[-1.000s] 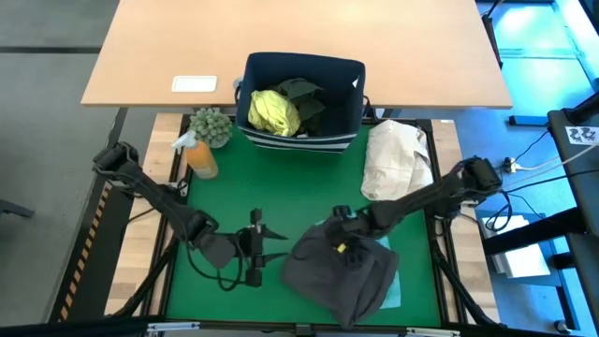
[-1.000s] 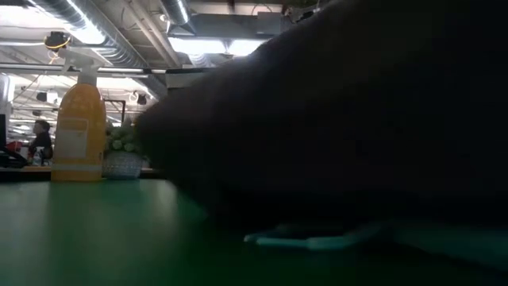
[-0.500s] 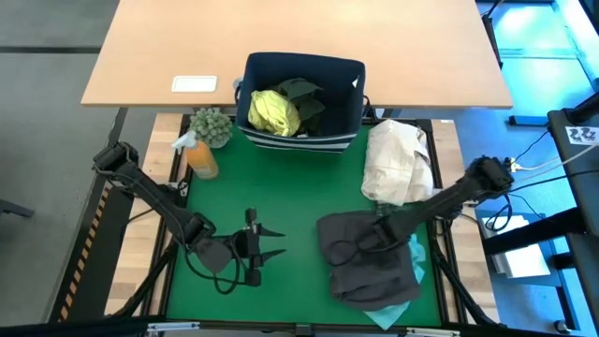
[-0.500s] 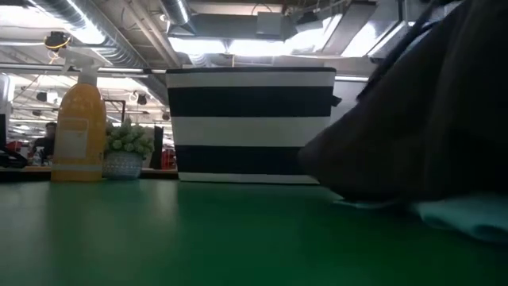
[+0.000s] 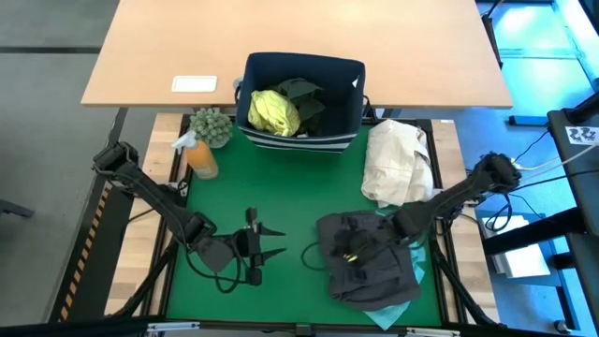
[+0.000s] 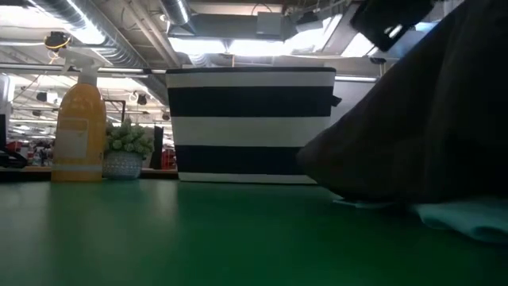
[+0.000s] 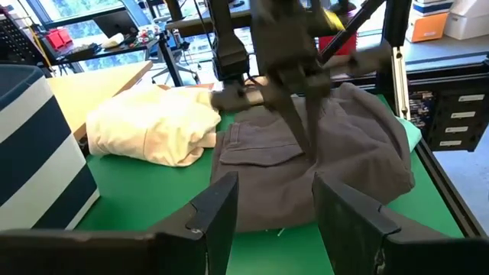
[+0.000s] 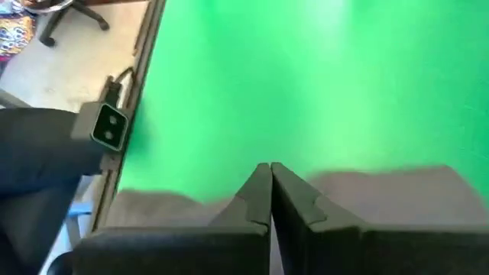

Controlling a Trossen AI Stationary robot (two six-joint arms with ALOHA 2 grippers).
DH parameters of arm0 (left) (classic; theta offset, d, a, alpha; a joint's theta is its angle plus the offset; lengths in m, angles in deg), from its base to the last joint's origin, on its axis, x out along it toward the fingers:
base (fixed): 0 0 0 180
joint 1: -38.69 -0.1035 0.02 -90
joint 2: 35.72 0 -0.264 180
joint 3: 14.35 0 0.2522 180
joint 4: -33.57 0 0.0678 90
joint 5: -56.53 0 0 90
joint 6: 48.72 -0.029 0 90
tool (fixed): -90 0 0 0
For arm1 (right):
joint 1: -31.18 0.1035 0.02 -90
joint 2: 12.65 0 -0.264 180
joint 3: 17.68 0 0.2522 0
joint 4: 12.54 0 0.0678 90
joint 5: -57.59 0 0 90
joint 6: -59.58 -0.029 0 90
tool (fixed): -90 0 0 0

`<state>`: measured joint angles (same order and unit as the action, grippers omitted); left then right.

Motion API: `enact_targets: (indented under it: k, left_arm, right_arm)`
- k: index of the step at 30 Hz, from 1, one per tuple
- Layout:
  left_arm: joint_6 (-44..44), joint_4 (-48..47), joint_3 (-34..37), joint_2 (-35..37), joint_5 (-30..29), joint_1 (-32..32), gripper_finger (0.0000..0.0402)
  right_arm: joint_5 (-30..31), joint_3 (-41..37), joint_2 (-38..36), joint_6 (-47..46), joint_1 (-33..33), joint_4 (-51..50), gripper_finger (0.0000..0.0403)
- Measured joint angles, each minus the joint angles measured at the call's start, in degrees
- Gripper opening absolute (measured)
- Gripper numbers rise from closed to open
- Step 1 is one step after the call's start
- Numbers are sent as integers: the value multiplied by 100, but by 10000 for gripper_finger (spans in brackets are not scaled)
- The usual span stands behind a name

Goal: Fold laundry
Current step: Stack the black shorts on the blue shorts

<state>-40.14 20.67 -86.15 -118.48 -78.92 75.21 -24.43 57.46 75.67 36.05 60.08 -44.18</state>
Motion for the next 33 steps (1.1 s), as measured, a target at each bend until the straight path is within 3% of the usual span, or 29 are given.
enact_targets:
  k: [4, 9, 16, 21, 27, 33]
  left_arm:
    - [26, 0, 0, 0, 8, -15, 162]
    - [26, 0, 0, -2, 150, -11, 162]
    - [26, -29, 0, -4, 164, -12, 162]
    - [27, -41, 0, -4, 166, -27, 162]
    - [163, -33, 0, -5, 153, -40, 162]
    - [293, 15, 0, -7, 2, -111, 162]
  right_arm:
    - [-32, -3, 740, -6, -50, 141, 7]
    - [-930, -8, 1437, -165, -39, -427, 7]
    - [-1458, 2, 1298, -677, 629, -1742, 7]
    - [-1287, -9, 1001, -979, 963, -1938, 7]
    - [-532, -10, 702, -921, 887, -1310, 7]
    - [-576, -10, 527, -420, 664, -603, 7]
